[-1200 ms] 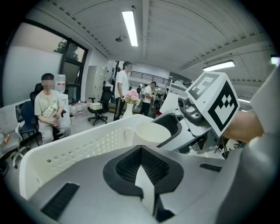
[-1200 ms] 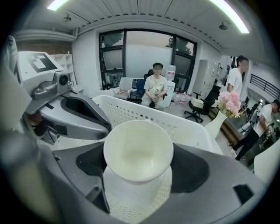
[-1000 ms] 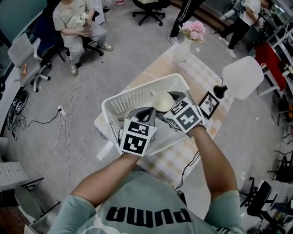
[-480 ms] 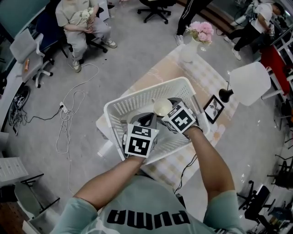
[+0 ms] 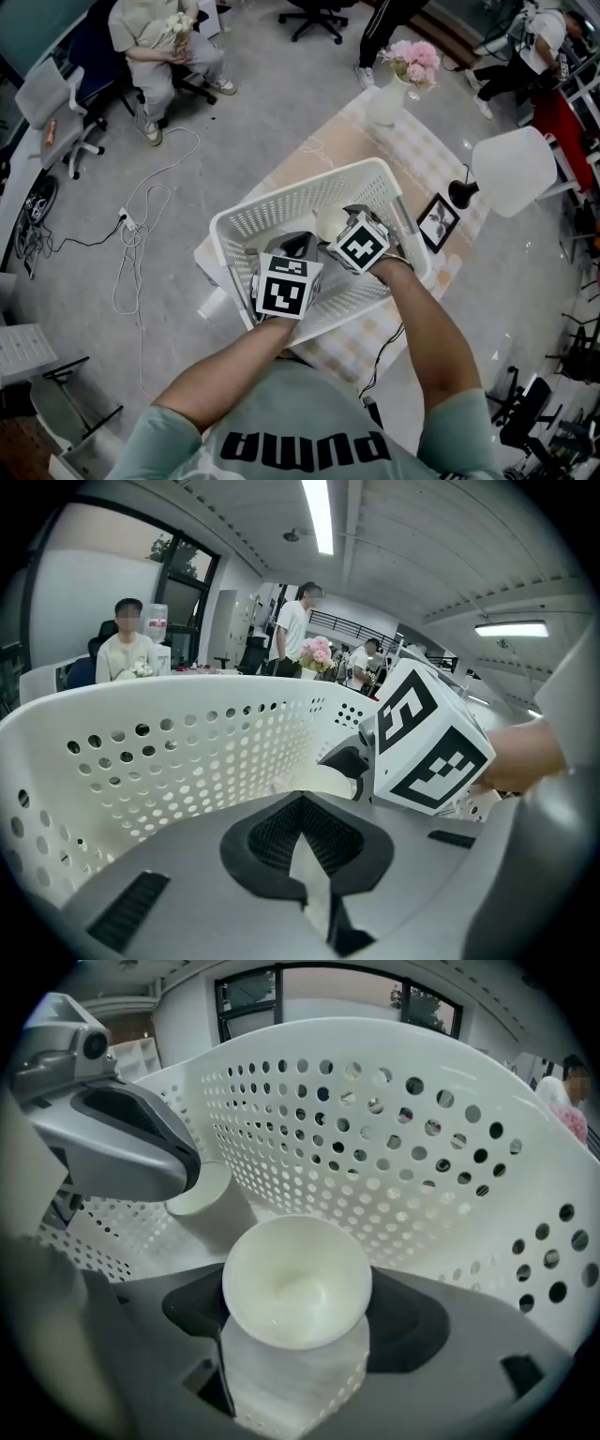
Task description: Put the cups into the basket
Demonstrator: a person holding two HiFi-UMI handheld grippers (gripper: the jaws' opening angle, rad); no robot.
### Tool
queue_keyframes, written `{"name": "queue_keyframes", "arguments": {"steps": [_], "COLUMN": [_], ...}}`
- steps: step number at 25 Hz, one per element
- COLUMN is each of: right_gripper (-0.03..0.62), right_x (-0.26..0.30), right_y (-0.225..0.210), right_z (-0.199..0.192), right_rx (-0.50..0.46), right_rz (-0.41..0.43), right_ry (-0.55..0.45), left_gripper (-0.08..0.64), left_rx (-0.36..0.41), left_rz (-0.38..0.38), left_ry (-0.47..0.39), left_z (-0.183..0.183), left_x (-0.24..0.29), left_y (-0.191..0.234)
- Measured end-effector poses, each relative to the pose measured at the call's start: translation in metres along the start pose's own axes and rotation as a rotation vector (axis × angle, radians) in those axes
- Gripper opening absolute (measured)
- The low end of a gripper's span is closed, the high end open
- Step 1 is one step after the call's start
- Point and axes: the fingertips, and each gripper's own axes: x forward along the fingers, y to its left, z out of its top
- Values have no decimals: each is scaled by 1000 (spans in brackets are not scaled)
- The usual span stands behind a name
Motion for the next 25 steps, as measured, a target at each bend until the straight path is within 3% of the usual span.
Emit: {"name": "queue_keyframes", "arguments": {"steps": [14,25], "right_gripper": [399,399], "right_x": [8,-25], "right_y": [3,1], "right_z": [-10,17], "right_rx": [-39,-39], "right_rz": [-4,-10], "right_ry": [59,-47], "left_gripper": [5,5], "left_rx": [4,10], "left_rz": [-8,6], "left_ry": [27,-16], "left_z": [-7,11], "left_x": [3,-6], "left_y": [-1,-1]}}
